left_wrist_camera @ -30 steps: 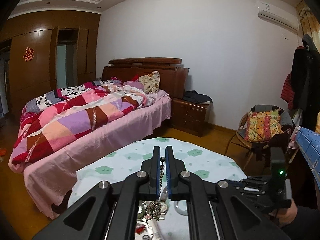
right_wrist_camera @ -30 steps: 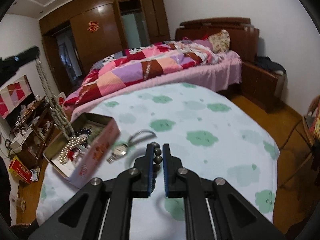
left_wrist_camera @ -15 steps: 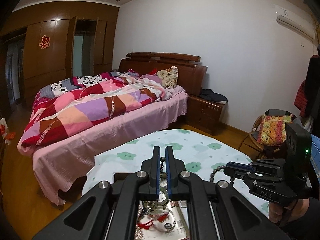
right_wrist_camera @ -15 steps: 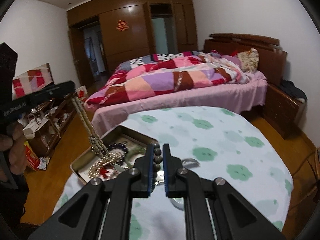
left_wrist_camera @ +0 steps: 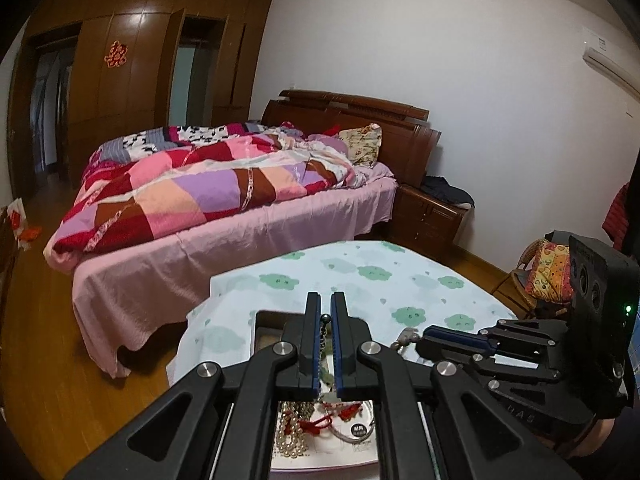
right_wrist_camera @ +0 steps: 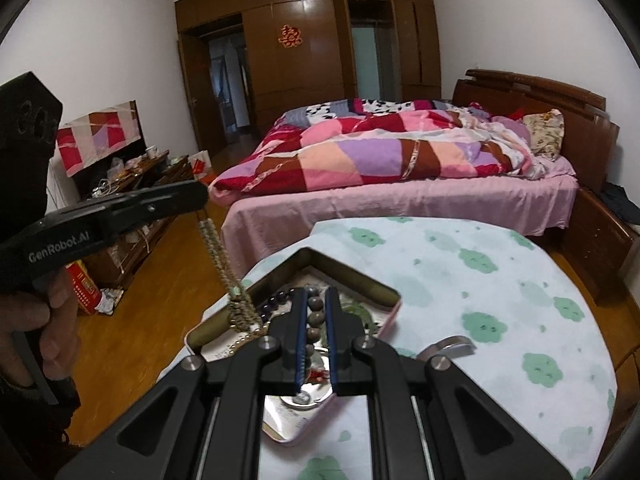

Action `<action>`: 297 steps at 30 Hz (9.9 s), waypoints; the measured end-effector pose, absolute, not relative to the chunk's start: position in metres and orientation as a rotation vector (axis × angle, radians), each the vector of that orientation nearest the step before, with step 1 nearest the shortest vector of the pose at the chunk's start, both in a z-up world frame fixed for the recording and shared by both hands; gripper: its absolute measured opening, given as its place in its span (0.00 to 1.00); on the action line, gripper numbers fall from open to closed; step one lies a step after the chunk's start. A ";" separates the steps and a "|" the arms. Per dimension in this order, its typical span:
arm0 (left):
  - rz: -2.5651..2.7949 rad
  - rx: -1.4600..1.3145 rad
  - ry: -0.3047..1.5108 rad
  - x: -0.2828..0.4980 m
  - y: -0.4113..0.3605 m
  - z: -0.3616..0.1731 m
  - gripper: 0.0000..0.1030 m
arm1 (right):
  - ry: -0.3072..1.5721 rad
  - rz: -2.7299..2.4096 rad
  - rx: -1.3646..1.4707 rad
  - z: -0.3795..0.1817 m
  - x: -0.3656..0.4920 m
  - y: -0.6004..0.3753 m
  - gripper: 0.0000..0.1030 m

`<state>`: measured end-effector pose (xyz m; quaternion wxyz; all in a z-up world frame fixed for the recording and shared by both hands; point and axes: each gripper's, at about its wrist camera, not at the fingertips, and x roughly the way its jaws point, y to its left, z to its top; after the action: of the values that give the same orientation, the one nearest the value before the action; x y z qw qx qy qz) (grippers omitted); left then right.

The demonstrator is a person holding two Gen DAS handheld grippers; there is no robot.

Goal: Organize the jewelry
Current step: 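Lift and carry the bracelet and gold strand over the tin box with both tools, then lower both items into the tin box and open both tools, then grasp the white jade bangle with the right tool while the left tool grasps the silver watch, then lift and carry the bangle and watch over the tin box with both tools, then lower the bangle and watch into the tin box and open both tools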

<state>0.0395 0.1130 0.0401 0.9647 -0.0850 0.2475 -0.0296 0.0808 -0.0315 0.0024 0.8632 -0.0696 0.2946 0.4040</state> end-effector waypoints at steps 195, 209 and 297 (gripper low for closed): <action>-0.224 -0.106 0.685 0.110 -0.035 -0.028 0.13 | 0.727 0.362 0.017 -0.077 0.135 -0.190 0.76; -0.227 -0.101 0.613 0.094 -0.030 -0.011 0.13 | 0.652 0.352 -0.007 -0.071 0.126 -0.185 0.76; 0.064 -0.219 0.698 0.094 0.115 -0.058 0.13 | 0.681 0.733 -0.303 -0.072 0.107 0.009 0.76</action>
<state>0.0942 0.1154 -0.0581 0.9333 -0.1071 0.3413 0.0315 0.1068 0.0088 -0.0723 0.8666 -0.1445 0.3251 0.3500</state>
